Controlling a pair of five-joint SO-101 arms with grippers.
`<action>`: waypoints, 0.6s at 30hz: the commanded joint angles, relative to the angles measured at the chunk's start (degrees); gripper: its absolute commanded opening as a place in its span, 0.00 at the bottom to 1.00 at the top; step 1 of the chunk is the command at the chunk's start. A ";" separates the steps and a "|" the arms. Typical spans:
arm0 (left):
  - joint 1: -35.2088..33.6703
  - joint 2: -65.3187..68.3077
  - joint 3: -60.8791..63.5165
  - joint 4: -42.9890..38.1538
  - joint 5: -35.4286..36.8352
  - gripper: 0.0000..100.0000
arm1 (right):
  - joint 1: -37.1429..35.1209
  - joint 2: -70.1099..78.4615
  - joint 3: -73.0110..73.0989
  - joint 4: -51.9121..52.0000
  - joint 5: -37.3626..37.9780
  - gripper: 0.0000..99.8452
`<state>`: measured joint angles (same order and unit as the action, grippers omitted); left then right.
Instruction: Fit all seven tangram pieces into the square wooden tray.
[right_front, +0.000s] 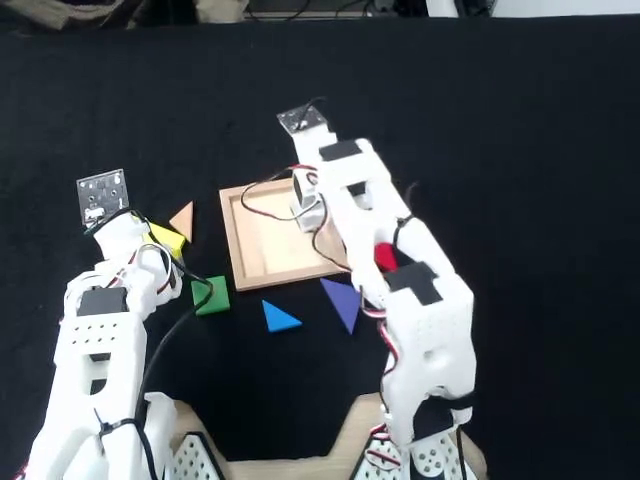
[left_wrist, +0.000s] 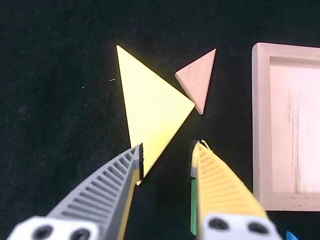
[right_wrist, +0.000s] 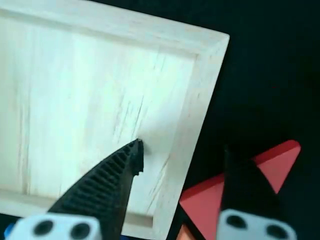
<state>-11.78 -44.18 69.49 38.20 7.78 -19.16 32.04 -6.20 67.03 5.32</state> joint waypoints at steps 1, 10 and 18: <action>-0.04 -0.44 -0.31 -0.88 0.26 0.17 | -0.97 0.48 -3.82 2.02 -0.35 0.08; -0.04 -0.44 -0.31 -0.97 0.26 0.17 | -7.91 -0.13 -5.93 5.71 -14.95 0.01; -0.04 -0.44 -0.31 -0.97 0.26 0.17 | -7.38 -0.75 -3.74 1.05 -26.64 0.01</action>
<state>-11.78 -44.18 69.49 38.20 7.78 -26.55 32.66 -9.45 70.37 -18.33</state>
